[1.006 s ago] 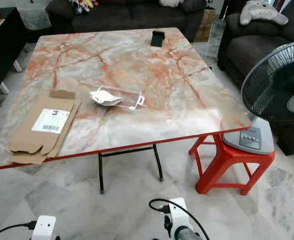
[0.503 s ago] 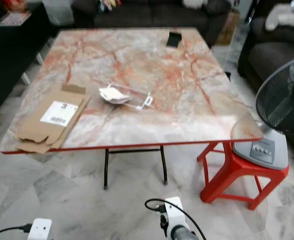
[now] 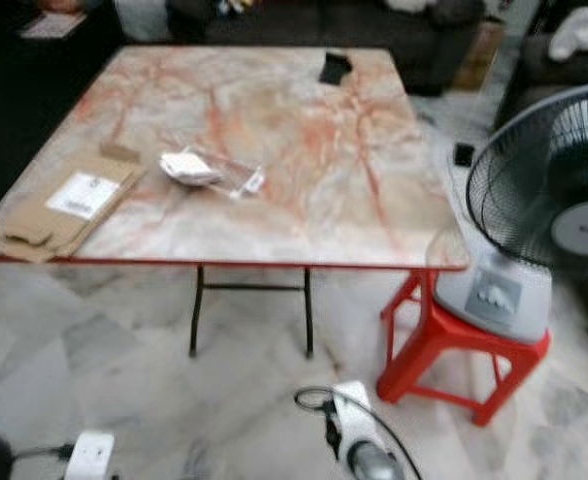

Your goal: Picking trash to rubbish bin

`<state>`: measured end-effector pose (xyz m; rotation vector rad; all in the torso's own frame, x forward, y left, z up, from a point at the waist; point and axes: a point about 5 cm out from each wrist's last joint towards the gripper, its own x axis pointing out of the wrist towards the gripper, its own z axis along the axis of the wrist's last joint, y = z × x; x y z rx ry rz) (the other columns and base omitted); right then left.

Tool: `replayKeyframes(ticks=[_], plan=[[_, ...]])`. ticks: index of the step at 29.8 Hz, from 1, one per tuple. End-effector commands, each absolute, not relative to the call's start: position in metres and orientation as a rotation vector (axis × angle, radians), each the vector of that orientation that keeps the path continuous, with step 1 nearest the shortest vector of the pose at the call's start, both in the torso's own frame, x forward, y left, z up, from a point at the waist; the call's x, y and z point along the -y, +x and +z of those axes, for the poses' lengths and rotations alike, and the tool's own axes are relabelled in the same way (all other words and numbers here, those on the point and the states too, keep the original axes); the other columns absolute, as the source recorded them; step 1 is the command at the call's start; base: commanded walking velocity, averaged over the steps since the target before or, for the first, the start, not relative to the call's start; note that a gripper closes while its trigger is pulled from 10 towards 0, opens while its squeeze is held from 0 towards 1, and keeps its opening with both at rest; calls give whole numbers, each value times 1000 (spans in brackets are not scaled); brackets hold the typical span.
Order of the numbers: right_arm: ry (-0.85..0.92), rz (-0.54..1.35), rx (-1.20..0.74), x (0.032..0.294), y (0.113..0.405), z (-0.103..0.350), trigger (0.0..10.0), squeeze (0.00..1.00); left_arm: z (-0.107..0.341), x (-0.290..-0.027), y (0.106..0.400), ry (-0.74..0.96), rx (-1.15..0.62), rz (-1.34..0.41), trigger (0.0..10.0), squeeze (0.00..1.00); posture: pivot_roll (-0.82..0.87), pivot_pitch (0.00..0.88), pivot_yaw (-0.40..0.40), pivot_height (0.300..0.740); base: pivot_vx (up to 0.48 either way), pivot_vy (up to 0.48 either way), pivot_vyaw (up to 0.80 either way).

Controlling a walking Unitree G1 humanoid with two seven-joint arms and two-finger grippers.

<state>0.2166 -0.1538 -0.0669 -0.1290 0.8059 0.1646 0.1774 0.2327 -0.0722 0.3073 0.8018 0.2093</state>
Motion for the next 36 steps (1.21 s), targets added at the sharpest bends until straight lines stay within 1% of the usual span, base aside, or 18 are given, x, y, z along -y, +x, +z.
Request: replayKeyframes(ticks=[1,3,4,6,8,9,12,15,16,20,23,25,28,31,32,33,34,36], plan=[[-115,196,-761,145,225,-61,10000,0,-66,-239,185,336,-755,226,10000,0,154,128,-39,740,0,0,0],[-126,226,-713,141,234,-54,10000,0,-58,-239,194,335,-683,244,10000,0,153,121,-48,740,0,0,0],[-126,226,-713,141,234,-54,10000,0,-58,-239,194,335,-683,244,10000,0,153,121,-48,740,0,0,0],[-123,242,-617,139,252,-40,10000,0,-41,-238,213,348,-535,247,10000,0,144,119,-51,740,0,0,0],[-119,245,-585,138,257,-35,10000,0,-35,-236,219,356,-481,239,10000,0,144,118,-50,740,0,0,0],[-120,267,-521,134,266,-26,10000,0,-22,-231,230,362,-387,230,10000,0,142,113,-54,740,0,0,0],[-122,302,-434,130,277,-13,10000,0,-4,-221,245,388,-256,194,10000,0,140,104,-55,740,0,0,0],[-127,318,-363,129,283,-4,10000,0,10,-218,252,381,-180,202,10000,0,134,91,-52,740,0,0,0],[-119,321,-302,130,287,4,10000,0,20,-216,254,373,-119,212,10000,0,128,86,-50,740,0,0,0],[-137,334,-217,131,290,14,10000,0,32,-211,253,402,-49,182,10000,0,125,76,-50,740,0,0,0],[-116,323,-109,131,298,32,10000,0,57,-198,257,431,58,139,10000,0,121,70,-53,740,0,0,0],[-93,312,-1,126,310,55,10000,0,80,-184,267,411,145,126,10000,0,124,52,-48,740,0,0,0],[-33,272,121,118,327,88,10000,0,106,-171,282,351,223,127,10000,0,123,35,-45,740,0,0,0],[-24,281,179,112,333,103,10000,0,117,-166,288,343,254,118,10000,0,122,28,-43,740,0,0,0],[-1,286,204,106,337,112,10000,0,122,-163,292,327,269,113,10000,459,122,30,-42,740,0,0,0],[30,293,232,100,341,122,10000,0,127,-160,296,309,283,108,10000,459,122,31,-42,740,0,0,0],[40,319,246,94,342,127,10000,1000,130,-158,299,311,292,94,10000,1000,119,38,-41,740,0,0,0],[48,347,259,87,344,132,10000,1000,133,-156,302,308,300,87,10000,1000,118,42,-40,740,0,0,0]])
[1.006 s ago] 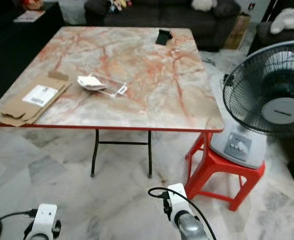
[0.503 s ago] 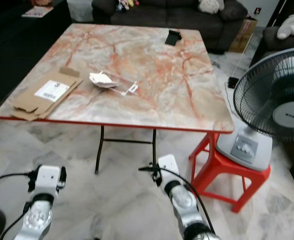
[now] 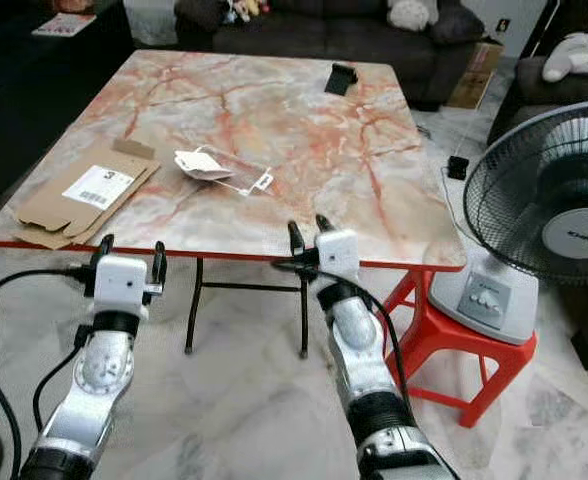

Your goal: Picking trash to rubbish bin

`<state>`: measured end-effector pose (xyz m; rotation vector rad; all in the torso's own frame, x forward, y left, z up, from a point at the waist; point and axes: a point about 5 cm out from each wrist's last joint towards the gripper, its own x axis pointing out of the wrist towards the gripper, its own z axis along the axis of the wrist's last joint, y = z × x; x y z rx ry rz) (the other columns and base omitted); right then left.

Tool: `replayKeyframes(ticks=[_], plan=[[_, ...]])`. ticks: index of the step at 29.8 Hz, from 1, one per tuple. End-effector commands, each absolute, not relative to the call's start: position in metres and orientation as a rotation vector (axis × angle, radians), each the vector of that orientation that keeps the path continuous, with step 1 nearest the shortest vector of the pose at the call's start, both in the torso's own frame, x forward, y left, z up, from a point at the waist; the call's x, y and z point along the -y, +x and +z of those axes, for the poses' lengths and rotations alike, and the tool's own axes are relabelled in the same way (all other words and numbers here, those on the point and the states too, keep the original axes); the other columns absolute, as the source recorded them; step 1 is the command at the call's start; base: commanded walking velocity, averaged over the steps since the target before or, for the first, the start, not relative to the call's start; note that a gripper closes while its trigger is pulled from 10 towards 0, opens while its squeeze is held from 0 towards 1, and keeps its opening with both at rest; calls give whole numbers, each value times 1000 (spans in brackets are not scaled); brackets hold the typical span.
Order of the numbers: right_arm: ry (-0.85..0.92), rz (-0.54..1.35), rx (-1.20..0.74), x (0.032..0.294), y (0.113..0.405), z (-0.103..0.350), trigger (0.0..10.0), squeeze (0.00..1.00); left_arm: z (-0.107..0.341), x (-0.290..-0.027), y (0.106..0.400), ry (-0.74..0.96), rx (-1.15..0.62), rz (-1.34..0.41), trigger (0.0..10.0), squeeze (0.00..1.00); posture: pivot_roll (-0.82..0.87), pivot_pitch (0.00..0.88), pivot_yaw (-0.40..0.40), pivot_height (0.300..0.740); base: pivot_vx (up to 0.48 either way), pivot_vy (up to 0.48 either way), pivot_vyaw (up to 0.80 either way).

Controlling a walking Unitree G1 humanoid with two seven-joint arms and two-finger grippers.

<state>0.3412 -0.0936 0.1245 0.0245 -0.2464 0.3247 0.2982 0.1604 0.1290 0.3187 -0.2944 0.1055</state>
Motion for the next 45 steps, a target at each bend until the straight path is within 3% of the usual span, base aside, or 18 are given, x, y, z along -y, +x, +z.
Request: replayKeyframes(ticks=[1,15,16,17,18,24,31,45], plan=[[51,352,264,85,344,134,10000,1000,134,-156,304,302,302,90,10000,1000,118,42,-40,740,0,0,0],[73,369,256,64,350,147,10000,1000,151,-154,316,254,312,95,10000,1000,111,54,-27,740,0,0,0],[70,373,252,63,350,147,10000,1000,150,-154,316,248,302,96,10000,0,113,50,-29,740,0,0,0],[68,375,248,62,350,147,10000,1000,149,-154,316,242,296,96,10000,0,114,50,-29,740,0,0,0],[84,376,237,62,351,147,10000,12,148,-153,318,197,285,98,10000,0,113,50,-28,740,0,0,0],[70,361,221,64,355,150,10000,0,148,-147,322,48,269,73,10000,0,103,56,-31,740,0,0,0],[-29,366,298,67,353,159,10000,0,149,-147,323,30,265,79,10000,0,104,58,-35,740,41,0,227],[0,385,268,64,351,155,10000,0,149,-148,326,26,257,80,10000,0,116,71,-33,740,354,0,170]])
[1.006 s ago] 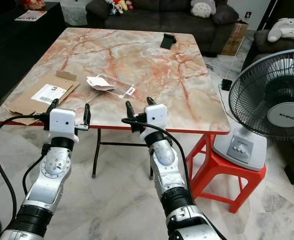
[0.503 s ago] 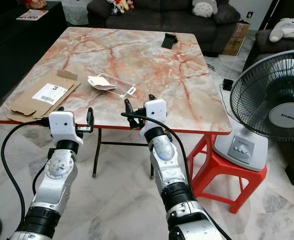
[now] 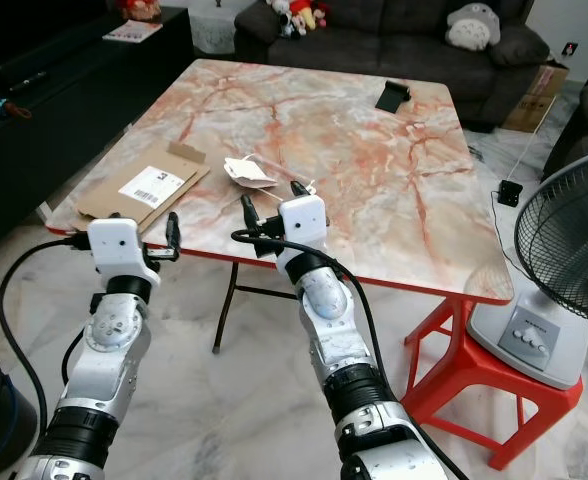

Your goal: Picking trash to rubbish bin

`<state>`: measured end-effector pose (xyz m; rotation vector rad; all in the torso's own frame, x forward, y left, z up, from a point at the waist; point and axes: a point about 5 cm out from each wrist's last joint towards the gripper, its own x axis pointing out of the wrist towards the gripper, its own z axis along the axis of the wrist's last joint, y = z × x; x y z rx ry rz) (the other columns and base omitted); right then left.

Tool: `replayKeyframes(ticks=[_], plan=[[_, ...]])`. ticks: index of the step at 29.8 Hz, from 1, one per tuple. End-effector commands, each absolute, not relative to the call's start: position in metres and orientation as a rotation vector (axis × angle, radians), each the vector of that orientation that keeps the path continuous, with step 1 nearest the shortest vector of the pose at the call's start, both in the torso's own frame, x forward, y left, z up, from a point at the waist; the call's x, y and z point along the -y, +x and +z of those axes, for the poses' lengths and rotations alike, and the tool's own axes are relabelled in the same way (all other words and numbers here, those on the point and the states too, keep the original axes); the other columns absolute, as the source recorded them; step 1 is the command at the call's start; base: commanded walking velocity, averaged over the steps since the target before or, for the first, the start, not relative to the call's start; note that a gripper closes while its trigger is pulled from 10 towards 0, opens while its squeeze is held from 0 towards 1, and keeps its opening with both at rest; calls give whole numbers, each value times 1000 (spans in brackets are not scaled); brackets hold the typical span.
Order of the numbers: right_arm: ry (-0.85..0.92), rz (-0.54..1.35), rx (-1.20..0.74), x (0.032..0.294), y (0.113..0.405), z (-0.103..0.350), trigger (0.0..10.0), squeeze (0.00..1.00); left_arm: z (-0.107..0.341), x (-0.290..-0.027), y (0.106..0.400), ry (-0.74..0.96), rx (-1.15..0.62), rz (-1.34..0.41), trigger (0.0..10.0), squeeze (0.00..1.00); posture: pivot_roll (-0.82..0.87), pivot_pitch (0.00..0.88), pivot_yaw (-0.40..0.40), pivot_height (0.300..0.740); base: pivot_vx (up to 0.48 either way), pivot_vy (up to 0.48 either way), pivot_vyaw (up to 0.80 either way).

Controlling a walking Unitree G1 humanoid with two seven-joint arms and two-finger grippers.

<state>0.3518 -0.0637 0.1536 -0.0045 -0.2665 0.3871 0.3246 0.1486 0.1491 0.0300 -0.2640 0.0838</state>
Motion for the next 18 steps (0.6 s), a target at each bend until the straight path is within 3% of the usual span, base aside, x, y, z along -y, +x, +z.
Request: replayKeyframes(ticks=[1,8,13,18], plan=[[2,384,268,64,351,155,10000,0,149,-148,326,26,256,80,10000,0,117,75,-33,740,349,0,0],[-11,379,269,66,351,154,10000,0,153,-148,327,23,267,77,10000,0,121,86,-30,740,344,0,0],[-42,408,297,63,349,156,10000,0,153,-148,328,25,266,72,10000,0,118,88,-30,740,342,0,698],[-46,417,289,62,348,154,10000,0,151,-145,329,25,260,55,10000,0,117,66,-28,740,329,0,0]])
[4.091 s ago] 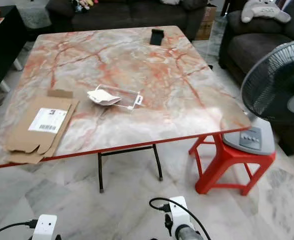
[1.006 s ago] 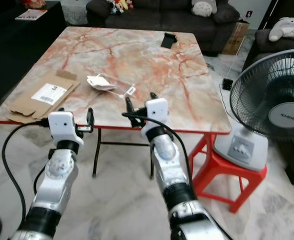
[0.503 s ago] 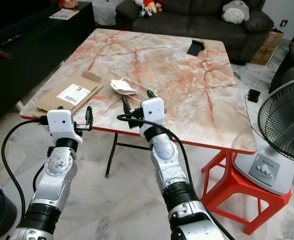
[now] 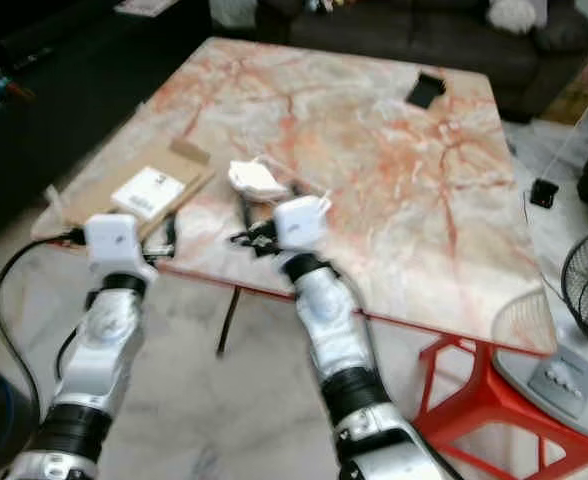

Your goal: Picking trash to rubbish bin

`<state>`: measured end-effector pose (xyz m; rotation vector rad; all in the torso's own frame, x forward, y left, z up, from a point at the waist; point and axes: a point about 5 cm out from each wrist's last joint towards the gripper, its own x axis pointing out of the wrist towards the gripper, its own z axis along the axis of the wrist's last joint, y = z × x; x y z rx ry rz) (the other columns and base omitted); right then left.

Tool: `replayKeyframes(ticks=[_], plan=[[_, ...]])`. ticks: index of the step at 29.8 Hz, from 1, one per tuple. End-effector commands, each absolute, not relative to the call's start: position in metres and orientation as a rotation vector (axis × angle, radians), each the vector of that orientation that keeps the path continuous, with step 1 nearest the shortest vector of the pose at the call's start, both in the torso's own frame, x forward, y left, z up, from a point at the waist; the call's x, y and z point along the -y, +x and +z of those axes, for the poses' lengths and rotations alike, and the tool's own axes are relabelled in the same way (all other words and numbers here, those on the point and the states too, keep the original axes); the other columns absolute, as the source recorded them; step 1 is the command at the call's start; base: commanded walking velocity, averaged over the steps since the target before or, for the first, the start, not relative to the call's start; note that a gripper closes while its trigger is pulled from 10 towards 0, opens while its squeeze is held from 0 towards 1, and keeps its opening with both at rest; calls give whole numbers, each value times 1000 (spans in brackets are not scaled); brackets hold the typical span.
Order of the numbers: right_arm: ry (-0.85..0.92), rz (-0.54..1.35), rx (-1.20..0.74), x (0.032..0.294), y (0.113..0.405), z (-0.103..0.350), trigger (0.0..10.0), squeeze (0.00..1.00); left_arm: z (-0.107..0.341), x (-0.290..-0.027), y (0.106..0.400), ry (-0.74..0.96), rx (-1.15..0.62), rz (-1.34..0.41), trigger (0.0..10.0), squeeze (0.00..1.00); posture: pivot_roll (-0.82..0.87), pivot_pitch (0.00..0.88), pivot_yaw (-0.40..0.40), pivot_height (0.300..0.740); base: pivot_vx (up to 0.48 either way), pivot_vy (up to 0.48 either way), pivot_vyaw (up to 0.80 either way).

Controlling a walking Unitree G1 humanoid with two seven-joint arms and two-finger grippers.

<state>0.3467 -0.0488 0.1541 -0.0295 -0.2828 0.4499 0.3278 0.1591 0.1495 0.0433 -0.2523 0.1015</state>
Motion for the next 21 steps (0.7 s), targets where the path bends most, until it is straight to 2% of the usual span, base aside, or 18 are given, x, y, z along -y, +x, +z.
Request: replayKeyframes(ticks=[1,21], plan=[[-39,413,288,63,349,154,10000,0,151,-144,329,27,260,52,10000,0,117,60,-27,740,326,0,0],[-53,433,318,60,351,162,10000,0,157,-145,332,26,279,45,10000,0,122,43,-31,740,327,0,0]])
